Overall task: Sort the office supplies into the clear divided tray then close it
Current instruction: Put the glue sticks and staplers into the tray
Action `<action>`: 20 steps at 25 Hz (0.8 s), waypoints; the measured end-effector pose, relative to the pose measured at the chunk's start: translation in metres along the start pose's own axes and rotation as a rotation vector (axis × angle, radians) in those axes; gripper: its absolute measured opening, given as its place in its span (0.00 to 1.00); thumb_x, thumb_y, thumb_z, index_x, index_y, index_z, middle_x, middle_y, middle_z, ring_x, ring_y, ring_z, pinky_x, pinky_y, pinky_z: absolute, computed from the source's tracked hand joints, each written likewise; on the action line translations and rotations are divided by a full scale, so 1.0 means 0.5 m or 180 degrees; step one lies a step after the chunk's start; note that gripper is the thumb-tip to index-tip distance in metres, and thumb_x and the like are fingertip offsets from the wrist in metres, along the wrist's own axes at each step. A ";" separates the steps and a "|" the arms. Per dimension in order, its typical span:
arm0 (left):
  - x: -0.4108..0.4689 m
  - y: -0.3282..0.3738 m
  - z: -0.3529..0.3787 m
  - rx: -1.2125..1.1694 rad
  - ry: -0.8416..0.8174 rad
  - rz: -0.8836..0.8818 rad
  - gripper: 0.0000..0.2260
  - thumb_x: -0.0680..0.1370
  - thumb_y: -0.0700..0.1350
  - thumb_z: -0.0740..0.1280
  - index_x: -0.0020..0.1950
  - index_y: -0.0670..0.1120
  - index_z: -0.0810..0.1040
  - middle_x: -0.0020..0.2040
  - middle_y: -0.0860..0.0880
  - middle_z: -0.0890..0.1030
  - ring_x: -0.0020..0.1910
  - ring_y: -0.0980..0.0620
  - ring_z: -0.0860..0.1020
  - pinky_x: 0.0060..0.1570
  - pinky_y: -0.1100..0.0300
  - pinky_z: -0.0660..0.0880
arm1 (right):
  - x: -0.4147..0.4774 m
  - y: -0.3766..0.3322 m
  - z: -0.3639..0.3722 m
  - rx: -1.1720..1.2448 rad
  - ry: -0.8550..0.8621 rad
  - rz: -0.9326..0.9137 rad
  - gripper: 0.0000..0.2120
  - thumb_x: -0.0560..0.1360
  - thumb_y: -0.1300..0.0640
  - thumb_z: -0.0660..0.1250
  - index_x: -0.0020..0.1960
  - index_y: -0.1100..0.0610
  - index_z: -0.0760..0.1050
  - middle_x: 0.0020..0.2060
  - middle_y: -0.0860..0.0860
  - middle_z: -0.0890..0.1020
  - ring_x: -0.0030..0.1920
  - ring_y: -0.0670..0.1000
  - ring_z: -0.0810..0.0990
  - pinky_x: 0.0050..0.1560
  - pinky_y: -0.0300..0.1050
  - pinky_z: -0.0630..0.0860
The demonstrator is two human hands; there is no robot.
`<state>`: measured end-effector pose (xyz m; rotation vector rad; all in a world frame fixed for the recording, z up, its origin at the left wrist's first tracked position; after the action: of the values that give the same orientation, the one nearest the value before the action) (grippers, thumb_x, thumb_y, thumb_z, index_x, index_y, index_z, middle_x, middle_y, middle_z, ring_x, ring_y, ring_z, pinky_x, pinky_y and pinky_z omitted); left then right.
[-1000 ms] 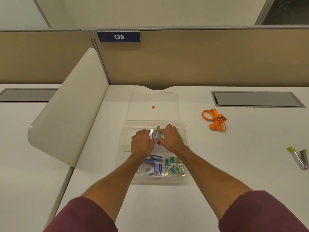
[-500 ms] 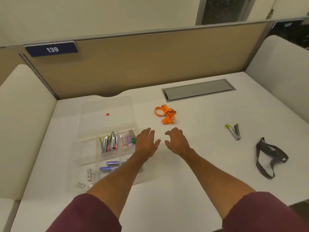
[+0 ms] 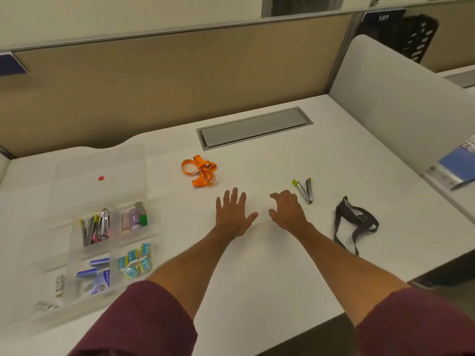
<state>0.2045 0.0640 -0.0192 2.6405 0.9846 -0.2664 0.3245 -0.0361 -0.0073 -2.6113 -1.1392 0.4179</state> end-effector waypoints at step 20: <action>0.039 0.059 0.128 -0.0204 -0.0637 -0.0453 0.40 0.73 0.73 0.53 0.76 0.60 0.36 0.77 0.49 0.29 0.75 0.40 0.29 0.69 0.30 0.33 | 0.163 0.205 -0.026 -0.0077 -0.0518 0.0535 0.26 0.76 0.57 0.62 0.73 0.49 0.59 0.67 0.60 0.62 0.65 0.64 0.64 0.62 0.55 0.70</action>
<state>0.2344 0.0321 -0.0778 2.4334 1.0946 -0.5117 0.4507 -0.0446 -0.0438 -2.7470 -0.9793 0.6663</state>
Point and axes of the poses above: each hand's wrist, its own x-axis towards the middle knuckle, its own z-axis out of the palm, y = z × x, the point moved 7 cm from there along x, towards the middle knuckle
